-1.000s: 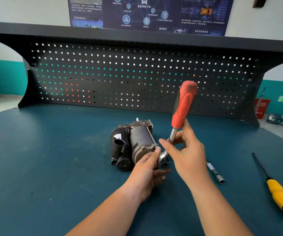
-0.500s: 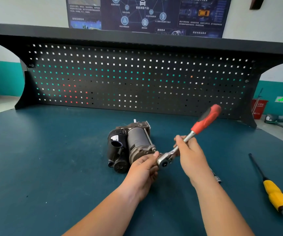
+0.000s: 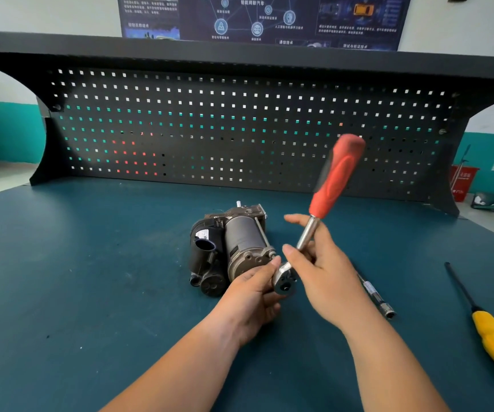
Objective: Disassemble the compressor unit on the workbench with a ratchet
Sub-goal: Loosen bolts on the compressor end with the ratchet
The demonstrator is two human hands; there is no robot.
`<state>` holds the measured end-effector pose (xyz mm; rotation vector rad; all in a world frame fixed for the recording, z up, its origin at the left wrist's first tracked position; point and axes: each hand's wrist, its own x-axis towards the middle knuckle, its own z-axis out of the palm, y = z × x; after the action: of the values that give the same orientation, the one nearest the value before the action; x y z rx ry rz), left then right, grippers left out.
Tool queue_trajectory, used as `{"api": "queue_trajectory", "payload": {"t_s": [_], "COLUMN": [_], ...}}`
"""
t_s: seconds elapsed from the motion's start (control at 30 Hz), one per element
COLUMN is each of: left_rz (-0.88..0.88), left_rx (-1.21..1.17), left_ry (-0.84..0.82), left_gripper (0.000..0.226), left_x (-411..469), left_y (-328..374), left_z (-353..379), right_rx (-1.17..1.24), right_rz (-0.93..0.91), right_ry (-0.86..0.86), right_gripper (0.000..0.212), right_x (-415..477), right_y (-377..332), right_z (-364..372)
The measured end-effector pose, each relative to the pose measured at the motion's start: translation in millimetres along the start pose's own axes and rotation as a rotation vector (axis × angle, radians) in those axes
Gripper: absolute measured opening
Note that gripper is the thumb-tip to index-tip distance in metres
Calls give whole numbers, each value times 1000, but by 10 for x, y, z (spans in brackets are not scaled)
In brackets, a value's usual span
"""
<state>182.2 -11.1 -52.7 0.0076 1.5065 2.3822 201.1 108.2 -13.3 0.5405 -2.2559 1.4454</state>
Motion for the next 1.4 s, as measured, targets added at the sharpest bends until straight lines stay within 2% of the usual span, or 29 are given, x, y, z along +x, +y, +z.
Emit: {"api": "queue_trajectory", "payload": {"t_s": [0.1, 0.2, 0.33, 0.43, 0.57, 0.67, 0.8, 0.9, 0.97, 1.1, 1.2, 1.33, 1.4], "left_rz": [4, 42, 89, 113, 134, 145, 136, 103, 79, 52, 76, 108, 117], "left_rx": [-1, -21, -54, -72, -61, -39, -15, -6, -14, -51, -74, -76, -45], "left_ry": [20, 42, 81, 91, 84, 75, 64, 58, 48, 12, -32, -40, -6], "left_gripper": [18, 19, 31, 31, 36, 43, 31, 24, 21, 11, 11, 32, 21], "left_x": [16, 47, 80, 103, 99, 96, 89, 73, 69, 46, 40, 47, 50], "left_y": [-2, -14, -50, -61, -73, -84, -80, -61, -59, -54, -47, -40, -46], "left_z": [1, -3, 19, 47, 43, 26, 15, 6, -8, -8, 9, -12, -15], "right_rx": [-47, -44, 82, 186, 152, 87, 38, 123, 214, 165, 125, 59, 148], "right_rz": [-31, 7, 284, 493, 517, 476, 387, 326, 232, -1, -85, -180, -168], "right_ry": [-2, 44, 159, 82, 69, 145, 242, 221, 183, 109, 59, 49, 84], "right_gripper": [43, 37, 19, 5, 8, 18, 23, 45, 50, 65, 66, 49, 41], "right_x": [-8, -2, 59, 78, 73, 85, 94, 88, 69, 65, 78, 83, 68], "right_y": [-35, 0, 124, 137, 143, 159, 114, 102, 55, -72, -130, -84, -58], "right_z": [19, 30, -21, -156, -191, -126, -91, -67, -18, 143, 260, 332, 306]}}
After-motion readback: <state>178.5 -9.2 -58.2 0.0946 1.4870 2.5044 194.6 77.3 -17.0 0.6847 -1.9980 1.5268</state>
